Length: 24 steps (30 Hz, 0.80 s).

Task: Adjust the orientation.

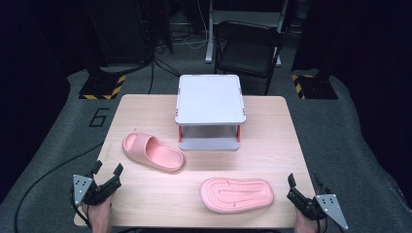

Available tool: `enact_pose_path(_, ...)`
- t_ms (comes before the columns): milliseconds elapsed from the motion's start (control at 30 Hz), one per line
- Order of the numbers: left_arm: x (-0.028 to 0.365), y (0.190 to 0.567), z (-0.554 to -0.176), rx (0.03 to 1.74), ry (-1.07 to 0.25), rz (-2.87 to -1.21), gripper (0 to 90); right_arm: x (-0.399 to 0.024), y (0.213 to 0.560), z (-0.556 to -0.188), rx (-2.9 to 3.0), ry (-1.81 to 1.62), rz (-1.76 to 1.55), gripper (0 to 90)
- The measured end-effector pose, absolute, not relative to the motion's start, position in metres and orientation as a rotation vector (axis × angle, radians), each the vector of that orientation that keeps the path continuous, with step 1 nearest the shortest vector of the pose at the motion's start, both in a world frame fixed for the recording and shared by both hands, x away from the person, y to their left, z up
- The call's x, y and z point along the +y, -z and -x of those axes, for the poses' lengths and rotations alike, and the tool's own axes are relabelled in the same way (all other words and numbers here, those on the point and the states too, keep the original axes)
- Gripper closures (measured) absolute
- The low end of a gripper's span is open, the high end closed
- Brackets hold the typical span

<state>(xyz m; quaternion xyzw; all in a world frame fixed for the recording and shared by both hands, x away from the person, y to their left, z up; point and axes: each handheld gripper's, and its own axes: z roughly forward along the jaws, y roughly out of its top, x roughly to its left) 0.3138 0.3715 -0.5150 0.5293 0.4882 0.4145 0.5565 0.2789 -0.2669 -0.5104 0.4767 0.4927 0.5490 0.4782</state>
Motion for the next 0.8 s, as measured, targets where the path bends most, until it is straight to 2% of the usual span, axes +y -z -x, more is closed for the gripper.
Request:
enact_pose_path(233,0.369,0.516,-0.317,1.135,-0.964,-1.277,21.5,-0.267,0.513,-0.28,1.203,-1.333,-1.165,15.1)
enact_pose_path(600,0.356,0.519,-0.325,1.117,-0.915,-1.355,21.7,-0.27,0.513,-0.276,1.183,-1.351,-1.181,15.2)
enact_pose_path(800,0.344,0.521,-0.339,1.231,-0.864,-1.377,20.6,-0.266,0.512,-0.278,1.199,-1.347,-1.171,15.3)
